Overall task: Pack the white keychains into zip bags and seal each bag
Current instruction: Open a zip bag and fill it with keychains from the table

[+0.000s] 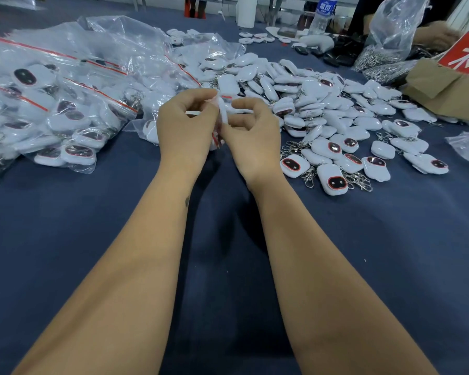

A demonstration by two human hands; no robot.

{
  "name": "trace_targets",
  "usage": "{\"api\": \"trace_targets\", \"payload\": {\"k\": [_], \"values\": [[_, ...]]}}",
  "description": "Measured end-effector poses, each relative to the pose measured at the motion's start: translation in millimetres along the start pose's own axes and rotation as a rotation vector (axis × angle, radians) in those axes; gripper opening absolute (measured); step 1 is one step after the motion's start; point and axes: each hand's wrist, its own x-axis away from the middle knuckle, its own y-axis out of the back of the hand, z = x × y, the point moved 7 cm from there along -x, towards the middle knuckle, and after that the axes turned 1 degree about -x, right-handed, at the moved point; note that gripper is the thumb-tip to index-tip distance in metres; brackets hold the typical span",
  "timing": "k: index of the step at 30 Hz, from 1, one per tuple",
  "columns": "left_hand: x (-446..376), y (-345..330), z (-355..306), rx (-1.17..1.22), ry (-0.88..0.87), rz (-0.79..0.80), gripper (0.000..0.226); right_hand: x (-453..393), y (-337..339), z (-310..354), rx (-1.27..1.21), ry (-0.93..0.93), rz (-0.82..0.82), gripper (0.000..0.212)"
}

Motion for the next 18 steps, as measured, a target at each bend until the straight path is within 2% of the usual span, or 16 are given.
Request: {"api": "trace_targets", "payload": {"k": [3, 5, 9, 12, 16, 18], "values": [[-1.9, 1.6, 6.6, -0.03, 0.053, -0.006, 0.022, -4.7, 5.9, 2.3, -0.14, 0.017, -0.052, 0.029], [-0.8, -0.4, 8.7, -0.042, 0.07, 0.019, 0.023, -6.9, 3.8, 2.0, -0.214, 0.024, -0.015, 0.024], [1.1, 0.5, -3.0, 0.011, -0.033, 0.001, 0.022, -0.3, -21.0, 3.3, -0.052, 0.06, 0.159, 0.043], [-2.3, 11.3, -0.9, 0.051, -0.029, -0.114, 0.025, -0.3, -8.6, 10.6, 0.027, 0.137, 0.002, 0.045], [-4.5, 34.6, 23.4, 0.289, 0.216, -0.398, 0.024, -3.5, 37.4, 9.9, 0.278, 0.09, -0.333, 0.043], [-1.2, 42.6, 25.1, 0.373, 0.244, -0.514, 0.024, -7.0, 46.1, 9.5, 0.46, 0.066, -0.356, 0.05]]}}
